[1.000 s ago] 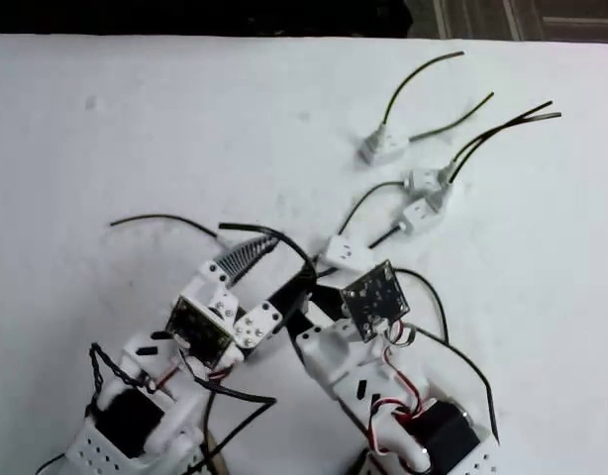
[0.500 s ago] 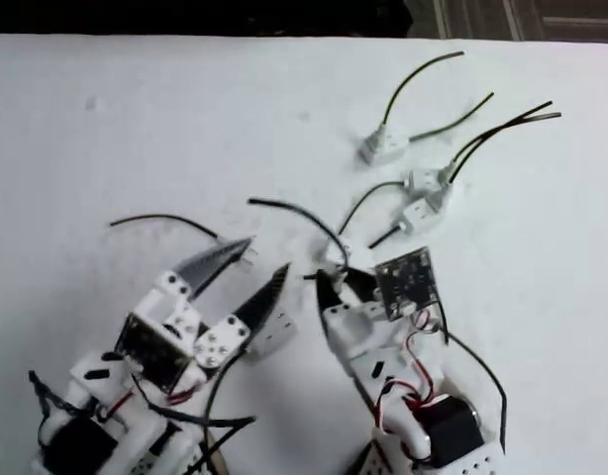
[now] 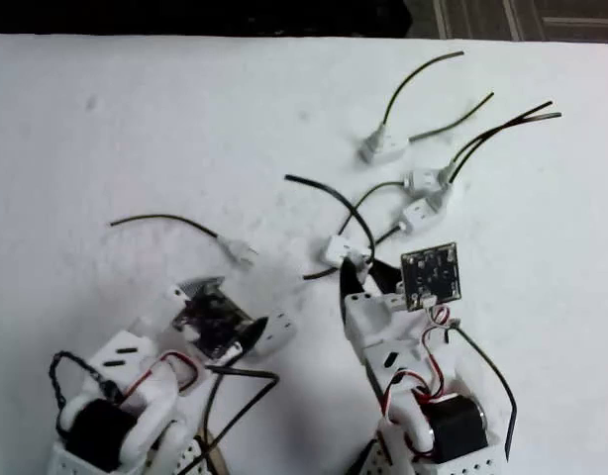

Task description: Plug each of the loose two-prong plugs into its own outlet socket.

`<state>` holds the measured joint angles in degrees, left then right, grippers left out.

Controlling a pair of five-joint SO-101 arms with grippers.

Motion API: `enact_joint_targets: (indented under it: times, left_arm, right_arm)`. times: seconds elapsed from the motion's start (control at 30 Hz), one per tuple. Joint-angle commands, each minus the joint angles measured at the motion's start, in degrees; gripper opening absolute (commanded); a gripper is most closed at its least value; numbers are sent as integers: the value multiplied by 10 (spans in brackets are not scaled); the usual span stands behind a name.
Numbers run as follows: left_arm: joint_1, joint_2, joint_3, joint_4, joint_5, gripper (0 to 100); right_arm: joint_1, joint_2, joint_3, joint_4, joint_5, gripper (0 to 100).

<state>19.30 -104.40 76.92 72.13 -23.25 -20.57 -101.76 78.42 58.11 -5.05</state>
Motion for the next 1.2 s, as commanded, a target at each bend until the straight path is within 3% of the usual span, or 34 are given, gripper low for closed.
enact_joint_targets:
  times: [0.0, 0.2, 0.53, 0.8, 1.03, 1.17]
  left_arm:
    - [-4, 6, 18, 5, -15, 276]
    - [0, 47, 11, 11, -15, 275]
    - [41, 430, -164, 39, -14, 275]
    - [44, 618, -166, -13, -11, 385]
    - [44, 735, -174, -111, 8, 381]
    - [48, 809, -220, -120, 18, 381]
  right_arm:
    - [13, 5, -3, -3, 1, 16]
    - [20, 5, -3, -1, 1, 16]
    - [40, 5, -2, -3, 2, 16]
    - [83, 5, -2, -3, 25, 16]
    - [84, 5, -2, -3, 26, 16]
    - [84, 5, -2, -3, 26, 16]
